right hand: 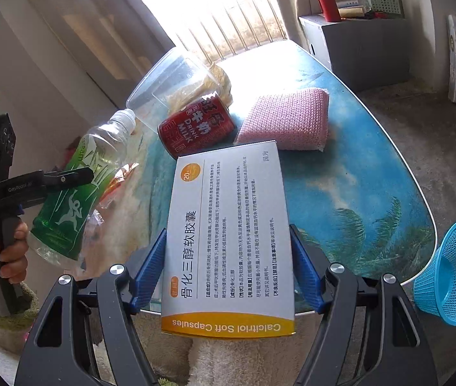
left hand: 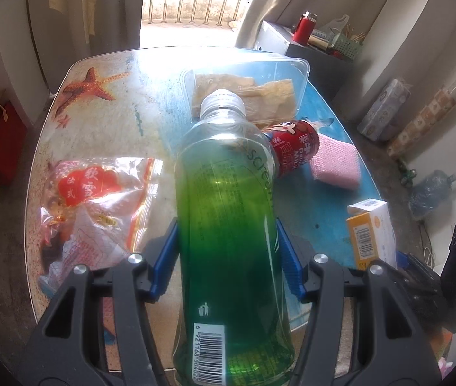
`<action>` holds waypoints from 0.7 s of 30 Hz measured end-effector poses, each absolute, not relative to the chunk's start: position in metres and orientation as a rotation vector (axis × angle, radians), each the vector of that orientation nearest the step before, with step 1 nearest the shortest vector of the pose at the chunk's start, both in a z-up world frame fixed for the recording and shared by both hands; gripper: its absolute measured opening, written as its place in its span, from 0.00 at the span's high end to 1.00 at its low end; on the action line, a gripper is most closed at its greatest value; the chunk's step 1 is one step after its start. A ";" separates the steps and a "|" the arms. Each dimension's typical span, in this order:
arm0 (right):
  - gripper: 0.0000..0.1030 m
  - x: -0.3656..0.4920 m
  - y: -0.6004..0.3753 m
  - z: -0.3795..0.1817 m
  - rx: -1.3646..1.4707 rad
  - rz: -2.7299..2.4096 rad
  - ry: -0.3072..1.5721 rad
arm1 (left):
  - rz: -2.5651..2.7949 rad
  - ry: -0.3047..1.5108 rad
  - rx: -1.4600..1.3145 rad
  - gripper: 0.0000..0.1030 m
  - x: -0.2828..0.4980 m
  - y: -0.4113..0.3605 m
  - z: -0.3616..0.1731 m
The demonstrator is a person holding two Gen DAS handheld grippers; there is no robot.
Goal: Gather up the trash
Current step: 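Close the left tool on the green bottle while the right tool grips the medicine box, then carry the bottle and box to the blue wastebasket and open both tools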
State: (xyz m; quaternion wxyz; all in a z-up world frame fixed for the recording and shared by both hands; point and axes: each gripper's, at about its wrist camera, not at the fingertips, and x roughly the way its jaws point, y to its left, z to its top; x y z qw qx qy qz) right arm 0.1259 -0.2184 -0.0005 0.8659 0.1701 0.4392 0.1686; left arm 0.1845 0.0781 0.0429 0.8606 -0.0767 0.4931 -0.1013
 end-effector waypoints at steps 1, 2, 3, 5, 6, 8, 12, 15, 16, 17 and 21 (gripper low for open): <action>0.31 0.121 -0.222 0.003 0.364 0.355 0.910 | -0.228 1.017 -0.163 0.47 0.178 0.075 0.047; 0.31 0.116 -0.225 0.007 0.370 0.353 0.899 | -0.244 0.999 -0.162 0.47 0.173 0.070 0.051; 0.31 0.110 -0.230 0.011 0.376 0.347 0.887 | -0.263 0.981 -0.161 0.47 0.168 0.065 0.056; 0.31 0.097 -0.242 0.018 0.390 0.330 0.863 | -0.309 0.950 -0.167 0.47 0.159 0.052 0.065; 0.31 0.089 -0.248 0.021 0.397 0.316 0.849 | -0.332 0.935 -0.162 0.47 0.156 0.044 0.070; 0.31 0.076 -0.265 0.028 0.415 0.276 0.823 | -0.383 0.904 -0.141 0.47 0.149 0.025 0.079; 0.31 0.041 -0.312 0.032 0.458 0.150 0.787 | -0.521 0.877 -0.115 0.47 0.143 -0.023 0.090; 0.31 0.013 -0.351 0.023 0.501 0.017 0.785 | -0.633 0.888 -0.089 0.47 0.140 -0.071 0.090; 0.31 0.003 -0.366 0.017 0.525 -0.026 0.789 | -0.671 0.893 -0.075 0.47 0.139 -0.088 0.088; 0.31 -0.007 -0.380 0.011 0.556 -0.063 0.794 | -0.711 0.897 -0.057 0.47 0.138 -0.106 0.086; 0.31 -0.039 -0.432 -0.027 0.692 -0.209 0.839 | -0.847 0.947 0.004 0.47 0.131 -0.178 0.065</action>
